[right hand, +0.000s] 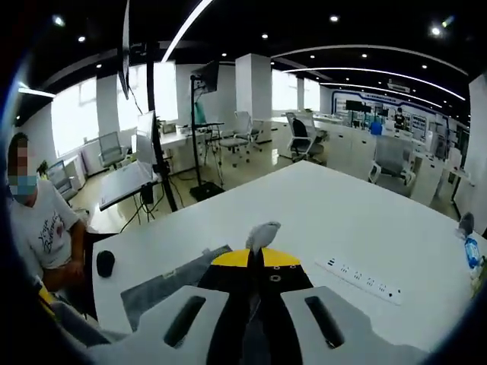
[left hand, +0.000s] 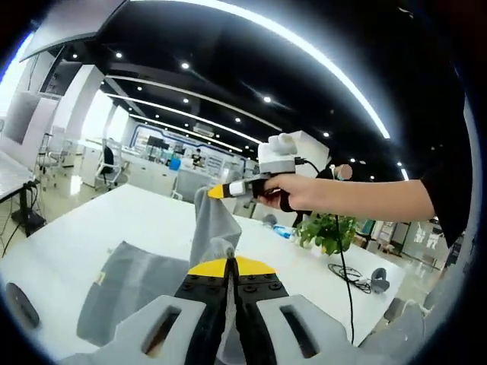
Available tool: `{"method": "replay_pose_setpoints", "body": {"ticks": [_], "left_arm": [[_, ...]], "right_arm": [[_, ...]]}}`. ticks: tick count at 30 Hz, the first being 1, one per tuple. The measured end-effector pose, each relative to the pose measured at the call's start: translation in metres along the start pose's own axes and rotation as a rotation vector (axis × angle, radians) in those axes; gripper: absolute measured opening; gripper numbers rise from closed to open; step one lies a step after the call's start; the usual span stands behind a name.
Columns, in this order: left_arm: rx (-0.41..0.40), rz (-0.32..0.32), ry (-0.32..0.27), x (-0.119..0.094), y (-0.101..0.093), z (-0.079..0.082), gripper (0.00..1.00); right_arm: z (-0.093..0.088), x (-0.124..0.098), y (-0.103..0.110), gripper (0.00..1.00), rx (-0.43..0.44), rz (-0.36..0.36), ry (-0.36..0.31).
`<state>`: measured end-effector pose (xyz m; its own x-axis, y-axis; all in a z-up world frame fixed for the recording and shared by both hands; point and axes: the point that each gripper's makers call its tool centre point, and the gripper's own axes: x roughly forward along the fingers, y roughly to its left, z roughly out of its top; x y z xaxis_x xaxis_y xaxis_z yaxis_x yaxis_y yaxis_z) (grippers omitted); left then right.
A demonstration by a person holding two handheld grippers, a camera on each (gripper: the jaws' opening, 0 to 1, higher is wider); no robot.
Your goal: Fold the towel on the table until its edges align and the towel forms a compact rectangular stack.
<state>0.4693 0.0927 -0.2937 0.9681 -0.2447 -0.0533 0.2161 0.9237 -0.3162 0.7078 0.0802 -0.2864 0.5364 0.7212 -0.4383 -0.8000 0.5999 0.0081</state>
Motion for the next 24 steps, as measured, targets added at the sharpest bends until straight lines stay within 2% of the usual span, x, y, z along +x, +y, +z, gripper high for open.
{"method": "replay_pose_setpoints", "body": {"ticks": [12,24], "left_arm": [[-0.05,0.109,0.013,-0.013,0.045,-0.017,0.02],[-0.072,0.167,0.03,-0.02,0.077,-0.029,0.02]], "right_arm": [[-0.015,0.051,0.025,0.0,-0.016,0.047,0.05],[-0.025,0.09,0.053,0.0,-0.044,0.088,0.088]]}}
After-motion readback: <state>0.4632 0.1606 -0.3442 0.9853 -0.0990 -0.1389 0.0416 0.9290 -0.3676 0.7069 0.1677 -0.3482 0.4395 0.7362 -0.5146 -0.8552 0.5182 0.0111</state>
